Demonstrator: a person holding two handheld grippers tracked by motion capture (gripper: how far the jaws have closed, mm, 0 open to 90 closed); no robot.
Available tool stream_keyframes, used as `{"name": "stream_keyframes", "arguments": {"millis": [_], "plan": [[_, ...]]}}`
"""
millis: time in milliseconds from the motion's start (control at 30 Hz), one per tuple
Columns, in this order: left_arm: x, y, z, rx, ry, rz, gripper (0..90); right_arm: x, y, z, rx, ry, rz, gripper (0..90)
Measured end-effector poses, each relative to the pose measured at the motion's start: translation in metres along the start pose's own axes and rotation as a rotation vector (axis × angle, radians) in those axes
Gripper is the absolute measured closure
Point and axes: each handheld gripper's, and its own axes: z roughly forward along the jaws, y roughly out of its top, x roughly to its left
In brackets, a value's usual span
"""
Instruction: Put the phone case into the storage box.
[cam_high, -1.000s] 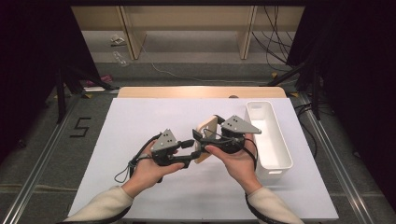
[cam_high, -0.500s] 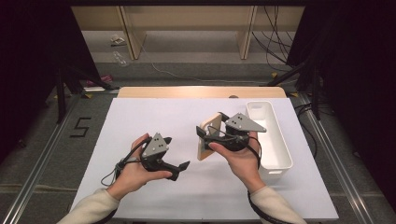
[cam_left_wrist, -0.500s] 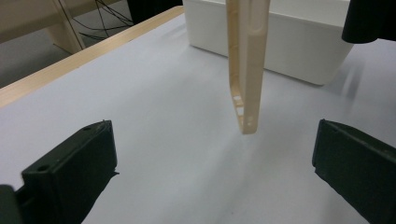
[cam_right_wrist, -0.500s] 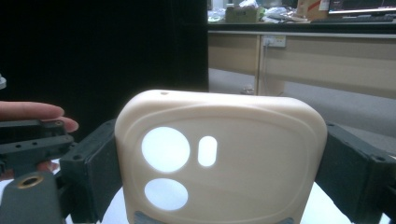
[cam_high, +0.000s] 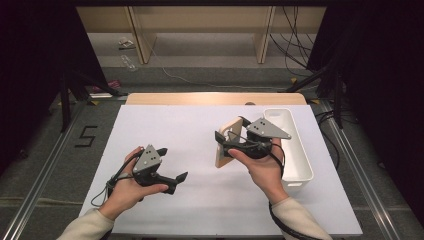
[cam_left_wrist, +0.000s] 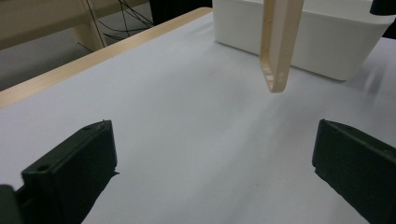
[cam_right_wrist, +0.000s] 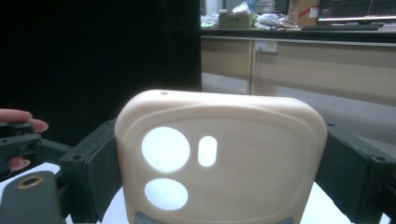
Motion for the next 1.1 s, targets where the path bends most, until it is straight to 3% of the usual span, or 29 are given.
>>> {"name": "stream_keyframes", "arguments": {"millis": [467, 1100], "plan": [[0.004, -0.011, -0.007, -0.008, 0.028, -0.01, 0.0, -0.006, 0.006, -0.004, -0.007, -0.018, -0.004, 11.7], [0.006, -0.016, -0.007, 0.009, 0.045, 0.01, 0.0, -0.018, 0.018, -0.01, -0.027, -0.055, 0.006, 11.8]]}}
